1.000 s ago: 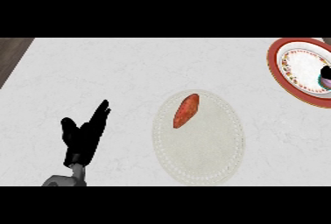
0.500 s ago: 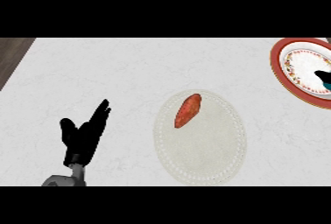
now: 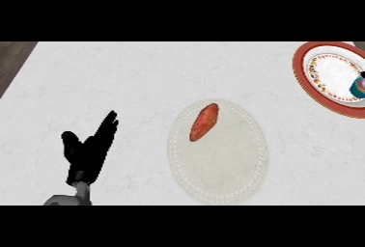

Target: Pick the cupcake from the placemat and place it in the plate

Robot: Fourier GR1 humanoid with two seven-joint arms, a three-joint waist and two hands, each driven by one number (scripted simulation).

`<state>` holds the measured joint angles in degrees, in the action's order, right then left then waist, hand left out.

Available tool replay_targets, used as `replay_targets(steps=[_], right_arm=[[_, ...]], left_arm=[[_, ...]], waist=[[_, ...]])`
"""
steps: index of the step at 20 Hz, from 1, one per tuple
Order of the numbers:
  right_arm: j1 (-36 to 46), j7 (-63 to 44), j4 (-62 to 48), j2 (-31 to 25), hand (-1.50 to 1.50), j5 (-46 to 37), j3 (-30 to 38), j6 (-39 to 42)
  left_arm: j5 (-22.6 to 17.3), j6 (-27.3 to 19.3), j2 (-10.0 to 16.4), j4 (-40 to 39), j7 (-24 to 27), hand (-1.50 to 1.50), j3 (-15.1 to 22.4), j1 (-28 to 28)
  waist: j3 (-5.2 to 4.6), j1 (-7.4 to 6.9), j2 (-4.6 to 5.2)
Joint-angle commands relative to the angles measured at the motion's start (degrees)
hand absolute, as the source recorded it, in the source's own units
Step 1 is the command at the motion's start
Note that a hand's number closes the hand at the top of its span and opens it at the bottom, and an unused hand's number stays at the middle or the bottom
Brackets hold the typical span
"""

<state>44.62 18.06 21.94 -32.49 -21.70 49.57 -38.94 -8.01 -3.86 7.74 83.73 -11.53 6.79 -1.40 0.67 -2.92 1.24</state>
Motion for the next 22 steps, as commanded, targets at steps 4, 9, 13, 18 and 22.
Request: replay_targets(steps=[4,9,13,18,22], right_arm=[[-3.0,8.6,-3.1,-3.1,-1.5,8.5,4.9,15.5],[-7.9,10.9,-2.6,-1.9,-1.5,9.6,1.6,22.2],[-12.9,11.2,2.5,3.8,-1.5,10.2,-1.5,22.7],[-18.7,7.6,10.3,5.6,-1.5,9.8,-6.1,23.3],[-21.2,2.0,17.4,8.6,-1.5,10.3,-9.4,20.8]], left_arm=[[-0.5,1.5,0.6,-3.1,0.9,0.0,-1.0,1.6],[-0.3,1.0,0.1,-0.3,-1.2,0.0,-0.9,2.9],[0.0,0.2,-1.1,-3.6,-0.2,0.0,-2.1,1.9],[-0.4,0.6,-0.2,0.7,-1.7,0.0,-2.7,4.6],[1.6,1.0,-0.6,-4.8,0.6,0.0,-3.0,1.4]], waist=[[-0.42,1.14,-0.33],[-0.6,2.24,-1.06],[-0.73,3.38,-1.45],[-0.75,3.37,-1.52],[-0.73,3.29,-1.37]])
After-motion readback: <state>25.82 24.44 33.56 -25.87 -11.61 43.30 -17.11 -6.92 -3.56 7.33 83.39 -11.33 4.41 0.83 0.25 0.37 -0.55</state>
